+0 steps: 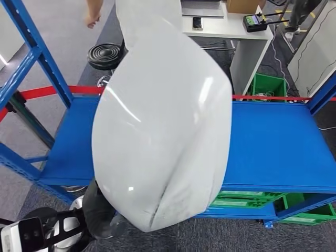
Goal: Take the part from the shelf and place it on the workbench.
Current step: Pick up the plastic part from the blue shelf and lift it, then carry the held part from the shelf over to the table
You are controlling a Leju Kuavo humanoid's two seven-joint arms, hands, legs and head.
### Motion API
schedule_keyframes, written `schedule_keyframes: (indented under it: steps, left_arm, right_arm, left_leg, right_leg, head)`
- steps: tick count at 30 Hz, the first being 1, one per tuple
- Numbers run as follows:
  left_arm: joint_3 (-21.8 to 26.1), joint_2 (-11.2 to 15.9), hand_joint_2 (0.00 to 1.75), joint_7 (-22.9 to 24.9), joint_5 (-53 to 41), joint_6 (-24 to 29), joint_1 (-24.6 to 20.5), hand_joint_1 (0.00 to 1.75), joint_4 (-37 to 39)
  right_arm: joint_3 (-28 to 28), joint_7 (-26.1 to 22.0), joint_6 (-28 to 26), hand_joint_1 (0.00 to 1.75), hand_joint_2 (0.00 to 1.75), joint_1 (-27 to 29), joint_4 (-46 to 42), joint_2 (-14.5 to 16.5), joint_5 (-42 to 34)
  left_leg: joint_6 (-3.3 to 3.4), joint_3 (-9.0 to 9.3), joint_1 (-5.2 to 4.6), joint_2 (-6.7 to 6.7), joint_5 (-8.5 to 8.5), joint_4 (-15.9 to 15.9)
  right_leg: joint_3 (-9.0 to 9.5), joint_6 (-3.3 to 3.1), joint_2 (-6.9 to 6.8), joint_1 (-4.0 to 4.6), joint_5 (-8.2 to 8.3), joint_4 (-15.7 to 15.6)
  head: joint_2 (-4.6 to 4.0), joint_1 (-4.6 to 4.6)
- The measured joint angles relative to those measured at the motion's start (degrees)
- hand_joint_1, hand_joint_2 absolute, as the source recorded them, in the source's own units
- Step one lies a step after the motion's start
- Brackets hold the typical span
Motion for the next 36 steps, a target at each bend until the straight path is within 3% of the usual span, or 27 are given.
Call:
schedule_keyframes:
  steps: [3,4,5,6,7,9,11,13,14,16,18,19,20,21,23,25,26,28,29,31,33,34,35,36]
  left_arm:
    - [-0.59,-0.08,1.75,0.86,0.61,-0.96,-1.33,1.75,1.16]
    - [-0.77,-0.12,1.75,1.06,0.79,-1.09,-1.59,1.75,1.61]
    - [-0.92,-0.15,1.75,1.24,0.96,-1.15,-1.8,1.75,2.03]
    - [-1.05,-0.18,1.75,1.45,1.19,-1.18,-1.99,1.75,2.39]
    - [-1.16,-0.2,1.75,1.65,1.45,-1.19,-2.16,1.75,2.69]
    - [-1.32,-0.31,1.75,1.98,1.96,-1.15,-2.52,1.75,3.07]
    - [-1.45,-0.45,1.75,2.09,2.24,-1.09,-2.97,1.75,3.37]
    - [-1.57,-0.52,1.75,2.15,2.38,-1.04,-3.27,1.75,3.68]
    - [-1.63,-0.53,1.75,2.2,2.51,-0.97,-3.31,1.75,3.84]
    - [-1.75,-0.53,1.75,2.55,2.83,-0.74,-3.4,1.75,4.15]
    - [-1.85,-0.51,1.75,2.98,3.06,-0.44,-3.47,1.75,4.61]
    - [-1.9,-0.5,1.75,3.13,3.13,-0.23,-3.47,1.75,4.94]
    - [-1.96,-0.49,1.75,3.23,3.17,0.03,-3.46,1.75,5.29]
    - [-2.03,-0.49,1.75,3.31,3.2,0.32,-3.46,1.75,5.6]
    - [-2.21,-0.51,1.75,3.42,3.19,0.9,-3.52,1.75,6.05]
    - [-2.39,-0.63,1.75,3.65,3.03,1.6,-3.74,1.75,6.33]
    - [-2.5,-0.69,1.75,3.77,2.93,2.0,-3.87,1.75,6.46]
    - [-2.77,-0.75,1.75,3.98,2.75,2.76,-4.01,1.75,6.82]
    - [-2.91,-0.76,1.75,4.04,2.66,2.98,-4.05,1.75,7.0]
    - [-3.14,-0.8,1.75,4.12,2.55,3.17,-4.12,1.75,7.32]
    - [-3.27,-0.83,1.75,4.12,2.51,3.21,-4.15,1.75,7.59]
    - [-3.33,-0.82,1.75,4.12,2.5,3.27,-4.15,1.75,7.75]
    - [-3.41,-0.8,1.75,4.12,2.45,3.38,-4.15,1.75,7.91]
    - [-3.51,-0.79,1.75,4.12,2.39,3.6,-4.15,1.75,8.05]
  right_arm:
    - [-0.3,-0.93,-0.33,0.0,0.0,-0.18,0.01,0.71,-0.73]
    - [-0.4,-1.15,-0.38,0.0,0.0,-0.26,0.01,0.95,-0.81]
    - [-0.48,-1.3,-0.41,0.0,0.0,-0.32,0.02,1.18,-0.84]
    - [-0.51,-1.37,-0.45,0.0,0.0,-0.35,0.02,1.35,-0.83]
    - [-0.53,-1.39,-0.49,0.0,0.0,-0.38,0.02,1.46,-0.79]
    - [-0.53,-1.35,-0.6,0.0,0.0,-0.61,0.01,1.69,-0.69]
    - [-0.53,-1.28,-0.7,0.0,0.0,-0.75,0.02,1.96,-0.64]
    - [-0.53,-1.13,-0.73,0.0,0.0,-0.69,0.03,2.12,-0.58]
    - [-0.52,-0.91,-0.65,0.0,0.0,-0.71,0.04,2.2,-0.49]
    - [-0.51,-0.24,-0.22,0.0,0.0,-0.76,0.05,2.38,-0.14]
    - [-0.51,0.34,0.39,0.0,0.0,-0.72,0.05,2.66,0.29]
    - [-0.5,0.43,0.67,0.0,0.0,-0.69,0.05,2.86,0.48]
    - [-0.49,0.43,0.9,0.0,0.0,-0.68,0.05,3.13,0.63]
    - [-0.47,0.37,1.11,0.0,0.0,-0.7,0.05,3.43,0.79]
    - [-0.39,0.24,1.39,0.0,0.0,-0.78,0.07,4.13,1.13]
    - [-0.21,-0.25,1.82,0.0,0.0,-0.81,0.08,4.82,1.45]
    - [-0.07,-0.72,2.09,0.0,0.0,-0.81,0.1,5.15,1.56]
    - [0.2,-1.73,2.6,0.0,0.0,-0.78,0.14,5.66,1.68]
    - [0.3,-2.03,2.73,0.0,0.0,-0.77,0.17,5.91,1.69]
    - [0.48,-2.28,2.9,0.0,0.0,-0.73,0.25,6.31,1.69]
    - [0.66,-2.35,2.98,0.0,0.0,-0.76,0.31,6.62,1.69]
    - [0.72,-2.37,2.97,0.0,0.0,-0.77,0.33,6.7,1.69]
    - [0.78,-2.39,2.87,0.0,0.0,-0.77,0.33,6.75,1.69]
    - [0.84,-2.35,2.65,0.0,0.0,-0.78,0.33,6.78,1.67]
  left_leg:
    - [0.29,-1.99,0.02,0.1,1.64,0.07]
    - [0.24,-2.67,0.01,0.14,2.17,0.11]
    - [0.14,-3.32,0.02,0.17,2.69,0.15]
    - [0.0,-3.91,0.04,0.18,3.16,0.17]
    - [-0.2,-4.41,0.06,0.18,3.61,0.21]
    - [-0.79,-5.04,-0.02,0.16,4.39,0.28]
    - [-1.49,-5.23,-0.09,0.17,5.15,0.28]
    - [-2.2,-5.44,-0.01,0.15,5.66,0.22]
    - [-2.51,-5.85,0.03,0.13,4.96,0.64]
    - [-3.0,-7.7,0.09,0.12,0.59,4.78]
    - [-3.28,-10.17,0.08,0.13,-4.65,12.64]
    - [-3.31,-10.79,0.08,0.13,-5.73,15.78]
    - [-3.25,-10.54,0.07,0.13,-5.48,17.19]
    - [-3.11,-9.24,0.06,0.13,-4.19,16.46]
    - [-2.63,-3.97,-0.03,0.13,-1.45,9.96]
    - [-2.05,1.44,-0.21,0.12,-1.41,2.12]
    - [-1.76,2.76,-0.33,0.1,-1.84,-0.06]
    - [-1.03,2.64,-0.4,0.14,-1.61,-0.99]
    - [-0.6,2.24,-0.35,0.21,-1.14,-1.01]
    - [0.14,1.12,-0.13,0.34,0.09,-1.1]
    - [0.38,-0.42,-0.14,0.36,1.35,-1.03]
    - [0.35,-1.25,-0.14,0.36,2.0,-0.98]
    - [0.26,-2.06,-0.14,0.36,2.61,-0.93]
    - [0.13,-2.82,-0.13,0.36,3.19,-0.87]
  right_leg:
    - [-3.04,0.63,-0.04,-0.04,-7.84,11.02]
    - [-3.19,0.73,-0.04,-0.04,-8.74,13.71]
    - [-2.32,0.76,-0.04,-0.05,-8.44,14.37]
    - [-0.3,0.76,-0.05,-0.08,-7.26,12.7]
    - [2.71,0.74,-0.04,-0.13,-5.91,9.13]
    - [8.72,0.5,0.12,-0.09,-5.35,0.8]
    - [10.78,-0.28,0.39,0.13,-6.01,-2.93]
    - [9.99,-1.43,0.4,0.21,-5.36,-3.0]
    - [9.6,-1.99,0.31,0.18,-4.9,-2.98]
    - [8.42,-2.85,0.1,0.07,-3.69,-3.04]
    - [6.8,-3.12,-0.02,0.18,-2.44,-2.99]
    - [5.99,-3.14,-0.05,0.26,-1.84,-2.97]
    - [5.2,-3.12,-0.07,0.34,-1.25,-2.94]
    - [4.47,-3.08,-0.07,0.42,-0.66,-2.92]
    - [3.27,-2.9,-0.03,0.53,0.43,-2.87]
    - [2.55,-2.46,0.02,0.72,1.4,-2.73]
    - [2.37,-2.17,0.02,0.76,1.88,-2.73]
    - [2.11,-1.54,0.01,0.7,2.75,-2.88]
    - [1.79,-1.23,-0.01,0.63,2.29,-2.59]
    - [0.35,-0.59,-0.04,0.48,-1.64,1.02]
    - [-1.8,-0.06,-0.07,0.37,-7.32,8.76]
    - [-2.43,0.11,-0.07,0.33,-8.78,12.27]
    - [-2.3,0.2,-0.07,0.31,-8.91,14.31]
    - [-1.08,0.25,-0.07,0.26,-7.82,14.16]
  head:
    - [0.0,0.26]
    - [0.0,0.28]
    - [0.0,0.29]
    - [0.0,0.28]
    - [0.0,0.29]
    - [0.0,0.24]
    - [0.0,0.31]
    - [0.0,0.36]
    - [0.0,0.27]
    - [0.0,0.0]
    - [0.0,-0.24]
    - [0.0,-0.25]
    - [0.0,-0.26]
    - [0.0,-0.26]
    - [0.0,-0.29]
    - [0.0,-0.3]
    - [0.0,-0.35]
    - [0.0,-0.35]
    - [0.0,-0.33]
    - [0.0,-0.08]
    - [0.0,0.13]
    - [0.0,0.13]
    - [0.0,0.12]
    - [0.0,0.13]
